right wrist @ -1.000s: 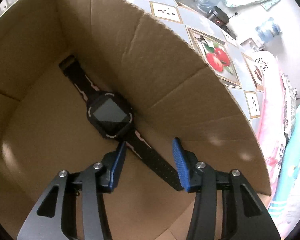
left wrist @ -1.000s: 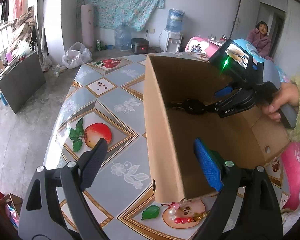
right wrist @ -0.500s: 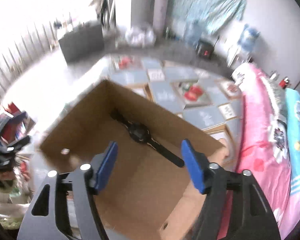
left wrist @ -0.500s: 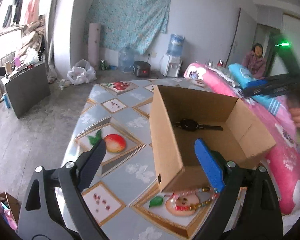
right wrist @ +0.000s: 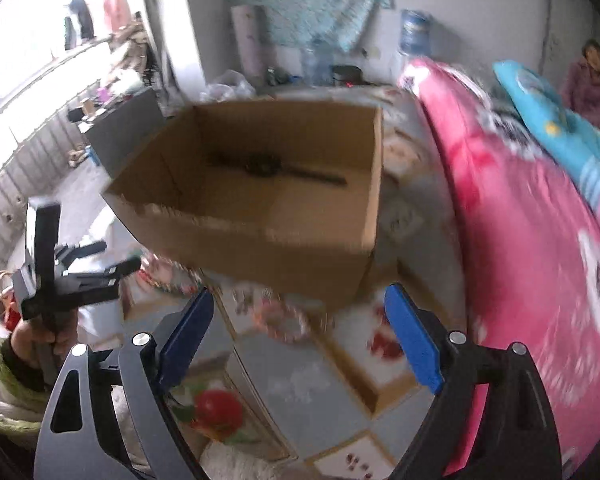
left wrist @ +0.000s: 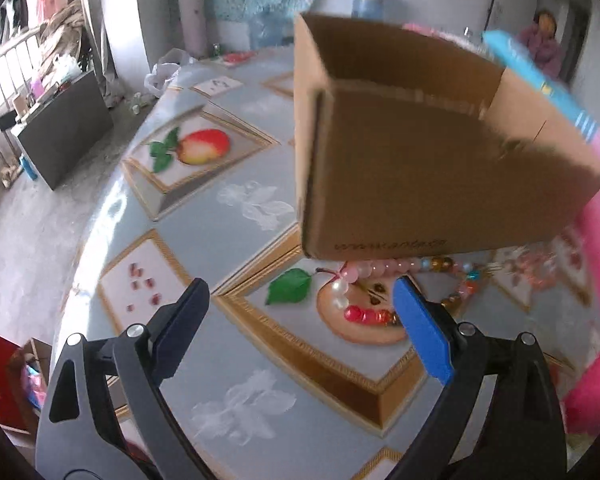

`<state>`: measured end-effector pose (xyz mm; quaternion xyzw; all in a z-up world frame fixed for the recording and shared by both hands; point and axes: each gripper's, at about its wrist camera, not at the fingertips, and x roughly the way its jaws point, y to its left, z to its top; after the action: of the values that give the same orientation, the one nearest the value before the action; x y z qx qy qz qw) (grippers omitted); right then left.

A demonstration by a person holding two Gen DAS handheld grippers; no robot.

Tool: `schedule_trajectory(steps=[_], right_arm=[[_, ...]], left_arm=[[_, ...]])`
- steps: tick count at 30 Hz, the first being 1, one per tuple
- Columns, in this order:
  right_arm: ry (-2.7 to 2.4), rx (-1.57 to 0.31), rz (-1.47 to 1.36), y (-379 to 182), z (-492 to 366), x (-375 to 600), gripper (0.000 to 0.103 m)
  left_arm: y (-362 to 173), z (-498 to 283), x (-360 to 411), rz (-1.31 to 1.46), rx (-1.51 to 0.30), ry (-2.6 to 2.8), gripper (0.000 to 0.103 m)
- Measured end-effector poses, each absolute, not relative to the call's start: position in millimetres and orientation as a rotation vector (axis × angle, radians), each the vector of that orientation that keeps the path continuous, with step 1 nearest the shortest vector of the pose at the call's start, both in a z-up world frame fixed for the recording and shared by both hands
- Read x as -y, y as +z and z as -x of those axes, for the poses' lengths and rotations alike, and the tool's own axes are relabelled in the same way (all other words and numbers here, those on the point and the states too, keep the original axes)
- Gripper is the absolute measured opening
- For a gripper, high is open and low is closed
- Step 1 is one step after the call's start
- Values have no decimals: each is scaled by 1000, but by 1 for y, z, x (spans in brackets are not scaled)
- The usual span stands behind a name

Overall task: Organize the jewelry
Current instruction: 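Open the right gripper to release the watch and withdraw, then move the right gripper to the multicolour beaded strand and grasp it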

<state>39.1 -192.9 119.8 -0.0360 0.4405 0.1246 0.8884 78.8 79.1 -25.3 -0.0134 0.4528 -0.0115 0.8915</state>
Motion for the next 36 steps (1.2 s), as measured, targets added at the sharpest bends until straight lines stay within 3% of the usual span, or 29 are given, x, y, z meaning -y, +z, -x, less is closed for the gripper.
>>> schedule_trajectory(steps=[8,10,13,20,28,36], right_arm=[[227,-956,22,87,-18,189,85],[230,-955,37,86,-22,187,90],[217,-912,95,88,-25,176,97],[125,-788,259,94,-25,140,97],[303,-611,76,112,-11,151,97],[488,-816,40,80,-31,107,96]], left_arm=[[-41,-65,-75,-60,-991,-28,90],[-42,-55,-82,-54,-1000,-36,92],[-44,-42,-96,-19,-1016,-48,94],[-47,-26,-100,-35,-993,-58,95],[-46,-22,-103,-44,-998,-69,95],[-46,-15,-104,-49,-979,-92,95]])
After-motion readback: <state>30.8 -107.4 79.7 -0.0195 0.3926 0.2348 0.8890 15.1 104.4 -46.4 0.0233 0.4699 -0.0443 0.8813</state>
